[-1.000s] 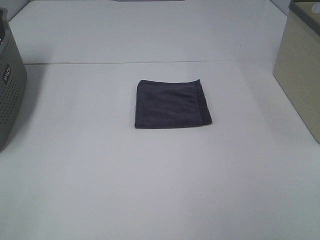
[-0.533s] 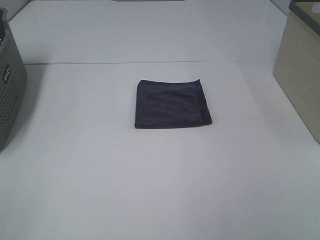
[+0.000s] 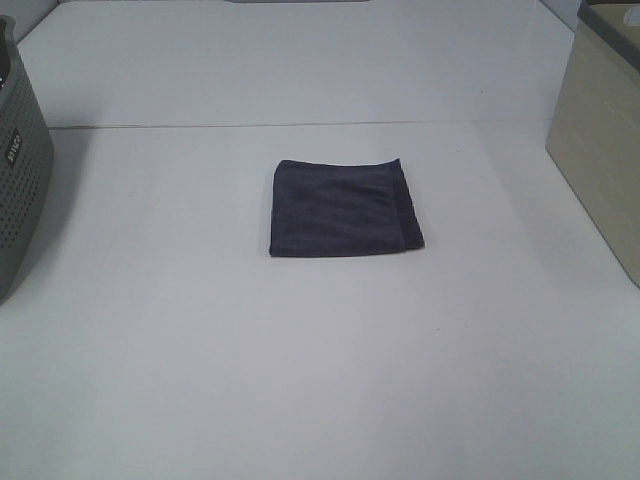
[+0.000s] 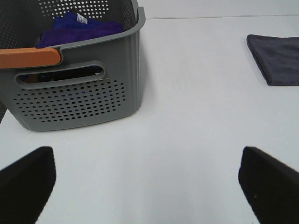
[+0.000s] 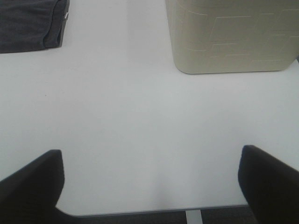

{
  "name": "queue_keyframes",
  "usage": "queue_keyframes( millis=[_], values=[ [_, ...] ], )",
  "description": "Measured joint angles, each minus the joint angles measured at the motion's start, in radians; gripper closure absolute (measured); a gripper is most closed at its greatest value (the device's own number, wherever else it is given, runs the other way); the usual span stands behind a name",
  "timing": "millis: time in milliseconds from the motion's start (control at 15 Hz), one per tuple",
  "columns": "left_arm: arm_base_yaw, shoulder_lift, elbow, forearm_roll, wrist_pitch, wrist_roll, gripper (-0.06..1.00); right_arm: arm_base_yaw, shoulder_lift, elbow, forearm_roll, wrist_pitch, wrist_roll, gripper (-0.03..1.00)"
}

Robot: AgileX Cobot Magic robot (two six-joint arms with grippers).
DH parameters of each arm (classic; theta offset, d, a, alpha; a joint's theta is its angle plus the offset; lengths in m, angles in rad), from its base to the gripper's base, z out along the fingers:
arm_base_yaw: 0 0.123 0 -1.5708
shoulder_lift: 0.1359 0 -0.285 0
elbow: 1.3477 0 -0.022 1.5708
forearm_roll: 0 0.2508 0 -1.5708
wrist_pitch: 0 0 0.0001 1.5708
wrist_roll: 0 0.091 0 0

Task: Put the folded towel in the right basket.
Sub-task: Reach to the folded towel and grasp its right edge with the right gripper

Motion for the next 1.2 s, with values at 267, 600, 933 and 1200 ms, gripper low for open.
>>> queue_keyframes(
  millis=[267, 600, 933, 1200],
  values=[
    [0.000, 0.000, 0.000, 0.000, 0.000, 0.000, -0.05, 0.000, 0.000, 0.000, 0.000, 0.000, 0.000, 0.00],
    [0.000, 0.000, 0.000, 0.000, 0.000, 0.000, -0.05, 0.000, 0.000, 0.000, 0.000, 0.000, 0.000, 0.00],
    [0.000, 0.000, 0.000, 0.000, 0.000, 0.000, -0.05, 0.000, 0.000, 0.000, 0.000, 0.000, 0.000, 0.00],
    [0.000, 0.000, 0.000, 0.000, 0.000, 0.000, -0.05, 0.000, 0.000, 0.000, 0.000, 0.000, 0.000, 0.00]
  ],
)
